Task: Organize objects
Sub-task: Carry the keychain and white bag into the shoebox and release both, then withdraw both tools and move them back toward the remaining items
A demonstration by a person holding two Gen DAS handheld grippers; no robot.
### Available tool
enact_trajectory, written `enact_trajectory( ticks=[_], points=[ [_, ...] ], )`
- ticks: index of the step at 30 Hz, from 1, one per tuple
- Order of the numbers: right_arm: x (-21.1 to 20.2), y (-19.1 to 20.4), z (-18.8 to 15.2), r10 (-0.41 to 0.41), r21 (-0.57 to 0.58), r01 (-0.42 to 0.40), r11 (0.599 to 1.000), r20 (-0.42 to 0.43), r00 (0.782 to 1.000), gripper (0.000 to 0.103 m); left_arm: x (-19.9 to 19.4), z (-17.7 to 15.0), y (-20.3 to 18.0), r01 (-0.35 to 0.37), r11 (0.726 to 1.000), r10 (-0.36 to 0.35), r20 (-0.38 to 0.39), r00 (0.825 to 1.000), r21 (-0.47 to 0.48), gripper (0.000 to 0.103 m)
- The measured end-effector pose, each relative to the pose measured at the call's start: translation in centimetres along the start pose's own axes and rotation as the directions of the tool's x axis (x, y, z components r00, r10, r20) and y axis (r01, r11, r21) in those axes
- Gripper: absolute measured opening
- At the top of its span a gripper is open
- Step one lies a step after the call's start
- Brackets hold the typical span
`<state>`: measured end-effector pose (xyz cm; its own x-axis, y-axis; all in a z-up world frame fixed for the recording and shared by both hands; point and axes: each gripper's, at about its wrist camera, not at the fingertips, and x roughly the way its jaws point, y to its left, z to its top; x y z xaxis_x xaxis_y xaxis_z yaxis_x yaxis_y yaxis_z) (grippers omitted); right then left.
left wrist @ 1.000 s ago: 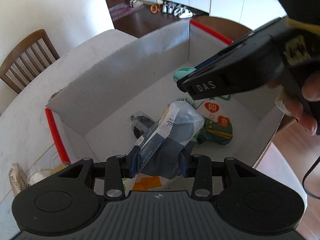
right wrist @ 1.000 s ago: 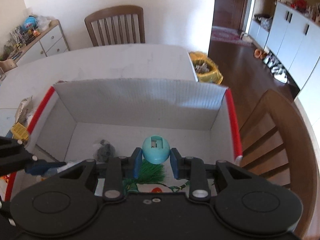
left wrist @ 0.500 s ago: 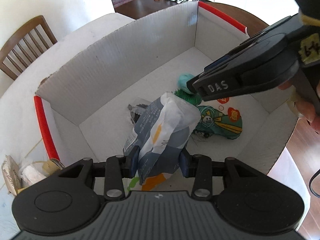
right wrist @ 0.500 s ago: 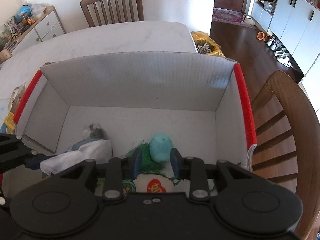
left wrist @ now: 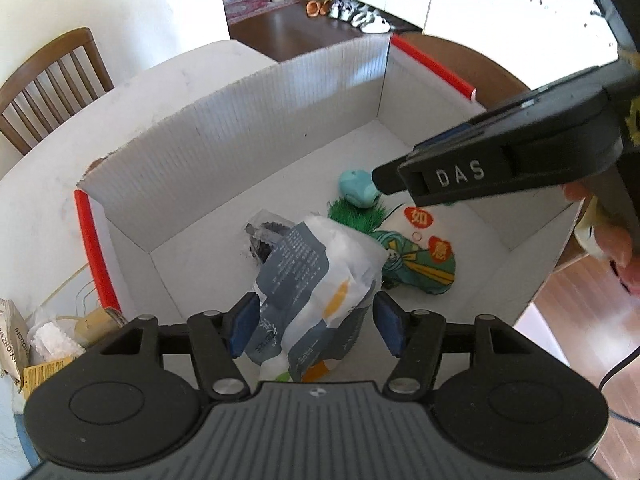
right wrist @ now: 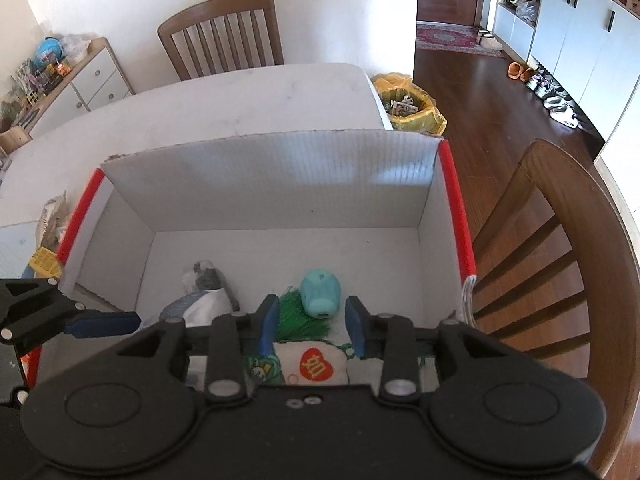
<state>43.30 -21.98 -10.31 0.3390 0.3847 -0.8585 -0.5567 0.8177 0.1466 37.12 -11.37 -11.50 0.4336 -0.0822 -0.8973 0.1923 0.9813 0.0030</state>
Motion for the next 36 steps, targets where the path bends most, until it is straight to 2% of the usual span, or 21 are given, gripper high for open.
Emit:
enact_trajectory(
  ticks=[8, 16, 18, 20, 21, 29, 36],
  points=[
    [-3.1, 0.6, -0.2, 0.017, 0.006, -0.017, 1.0, 0.043, 0.999, 0.036, -3.7, -0.4, 0.6, 0.032, 0.999, -0.028, 0.091, 0.995, -0.043, 0.062],
    [-6.3, 2.4, -1.1, 0.01, -0.018, -0.008, 1.0, 0.103, 0.995, 0.037, -8.0, -1.8, 2.2, 0.049, 0.996, -0.033, 0.191, 0.981, -0.08, 0.062],
    [-7.1, 3.0, -1.3, -0.004, -0.027, 0.007, 1.0, 0.124, 0.992, 0.041, -9.0, -2.2, 2.7, 0.049, 0.995, -0.03, 0.213, 0.977, -0.082, 0.067],
    [-7.7, 3.4, -1.6, -0.011, -0.025, 0.015, 1.0, 0.146, 0.989, 0.059, -9.9, -2.8, 3.2, 0.043, 0.995, -0.022, 0.236, 0.972, -0.085, 0.069],
    [-8.2, 3.6, -1.8, -0.017, -0.021, 0.021, 1.0, 0.164, 0.986, 0.062, -10.2, -3.0, 3.5, 0.044, 0.995, -0.021, 0.244, 0.969, -0.088, 0.069],
    [-10.3, 5.7, -2.8, -0.017, -0.016, 0.022, 1.0, 0.222, 0.975, 0.069, -13.2, -5.3, 6.1, 0.045, 0.994, -0.012, 0.305, 0.952, -0.102, 0.069],
    [-10.8, 8.5, -3.8, -0.016, -0.007, 0.018, 1.0, 0.25, 0.968, 0.076, -14.8, -7.1, 8.4, 0.044, 0.993, -0.006, 0.337, 0.941, -0.105, 0.077]
  ],
)
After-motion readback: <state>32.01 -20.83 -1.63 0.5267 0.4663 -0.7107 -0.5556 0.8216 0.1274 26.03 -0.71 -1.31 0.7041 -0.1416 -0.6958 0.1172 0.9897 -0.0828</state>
